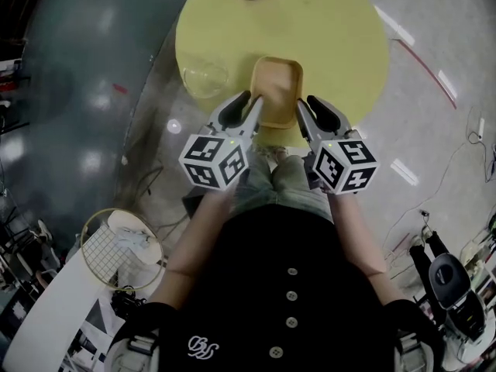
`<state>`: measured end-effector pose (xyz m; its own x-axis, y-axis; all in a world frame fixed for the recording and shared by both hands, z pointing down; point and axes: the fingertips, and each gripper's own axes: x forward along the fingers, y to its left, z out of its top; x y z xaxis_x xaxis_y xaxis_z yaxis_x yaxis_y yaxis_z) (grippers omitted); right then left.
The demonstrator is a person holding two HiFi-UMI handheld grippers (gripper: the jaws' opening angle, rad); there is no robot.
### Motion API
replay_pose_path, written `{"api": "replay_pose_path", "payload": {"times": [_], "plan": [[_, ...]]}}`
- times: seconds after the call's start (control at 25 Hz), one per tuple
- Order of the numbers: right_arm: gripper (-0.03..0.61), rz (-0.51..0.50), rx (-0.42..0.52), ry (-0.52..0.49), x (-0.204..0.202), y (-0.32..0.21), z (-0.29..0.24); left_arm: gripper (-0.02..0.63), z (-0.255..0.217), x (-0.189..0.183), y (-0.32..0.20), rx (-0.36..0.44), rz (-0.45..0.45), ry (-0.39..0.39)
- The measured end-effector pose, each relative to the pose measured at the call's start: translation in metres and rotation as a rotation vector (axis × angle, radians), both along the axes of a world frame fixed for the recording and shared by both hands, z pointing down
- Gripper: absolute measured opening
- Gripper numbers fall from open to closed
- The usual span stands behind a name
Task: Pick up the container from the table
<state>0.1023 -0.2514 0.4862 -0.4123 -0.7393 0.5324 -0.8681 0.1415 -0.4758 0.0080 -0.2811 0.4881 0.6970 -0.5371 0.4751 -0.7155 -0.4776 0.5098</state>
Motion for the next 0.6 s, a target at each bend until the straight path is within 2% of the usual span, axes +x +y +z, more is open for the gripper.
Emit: {"api": "replay_pose_path", "payload": {"times": [0.28, 0.6], "plan": [[0.113, 0.031, -0.057, -0.033, 0.004, -0.003, 0.021, 0.142, 0.027, -0.002, -0.004, -0.060, 0.007, -0.041], [0.146, 0.018, -0.128, -0.058, -0.004, -0.003, 0.047, 0.147, 0.053, -0.006, -0.011, -0.106, 0.006, -0.067]]}}
